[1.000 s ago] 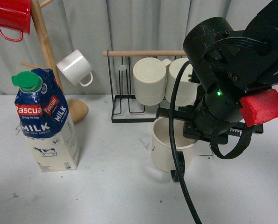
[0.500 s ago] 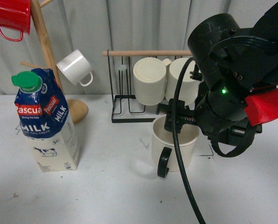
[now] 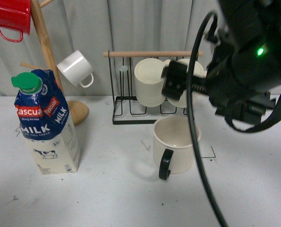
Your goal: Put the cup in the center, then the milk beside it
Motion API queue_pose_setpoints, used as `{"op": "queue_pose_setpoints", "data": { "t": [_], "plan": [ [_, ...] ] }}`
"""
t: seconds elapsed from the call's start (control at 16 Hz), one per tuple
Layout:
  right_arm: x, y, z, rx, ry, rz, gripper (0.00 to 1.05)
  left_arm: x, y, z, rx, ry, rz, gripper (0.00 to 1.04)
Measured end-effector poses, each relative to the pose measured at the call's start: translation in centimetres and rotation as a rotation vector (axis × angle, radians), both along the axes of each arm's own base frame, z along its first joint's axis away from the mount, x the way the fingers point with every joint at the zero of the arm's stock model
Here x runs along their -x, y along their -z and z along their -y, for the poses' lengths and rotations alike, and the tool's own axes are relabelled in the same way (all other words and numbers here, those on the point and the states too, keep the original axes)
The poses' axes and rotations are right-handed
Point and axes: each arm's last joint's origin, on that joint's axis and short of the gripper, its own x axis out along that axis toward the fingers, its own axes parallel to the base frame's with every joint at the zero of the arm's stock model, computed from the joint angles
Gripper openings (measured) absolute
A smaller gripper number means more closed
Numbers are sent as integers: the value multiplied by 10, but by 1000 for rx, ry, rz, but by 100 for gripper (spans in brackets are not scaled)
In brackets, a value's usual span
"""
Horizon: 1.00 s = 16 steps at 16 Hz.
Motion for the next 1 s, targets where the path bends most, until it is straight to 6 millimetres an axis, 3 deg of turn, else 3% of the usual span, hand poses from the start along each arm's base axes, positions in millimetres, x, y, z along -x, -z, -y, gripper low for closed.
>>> {"op": "queue_pose_setpoints", "data": {
  "t": [0.38, 0.5, 0.56, 0.62, 0.69, 0.75, 0.88, 1.0],
  "plan": [
    [7, -28, 12, -72, 7, 115, 98, 0, 0, 0, 0, 0, 0, 98],
    [21, -56, 26, -131, 5, 256, 98, 0, 0, 0, 0, 0, 0, 98],
    [79, -76, 61, 152, 113, 720, 68, 0, 0, 0, 0, -1, 0, 98],
    [162, -75, 97, 323, 72, 743, 32, 0, 0, 0, 0, 0, 0, 98],
    [194, -36, 130, 337, 91, 838, 2, 0, 0, 0, 0, 0, 0, 98],
    [211, -3, 141, 341, 52, 737, 2, 0, 0, 0, 0, 0, 0, 98],
    [218, -12, 145, 348, 86, 800, 2, 0, 0, 0, 0, 0, 0, 98],
    [225, -5, 144, 346, 78, 785, 2, 0, 0, 0, 0, 0, 0, 98]
  ]
}}
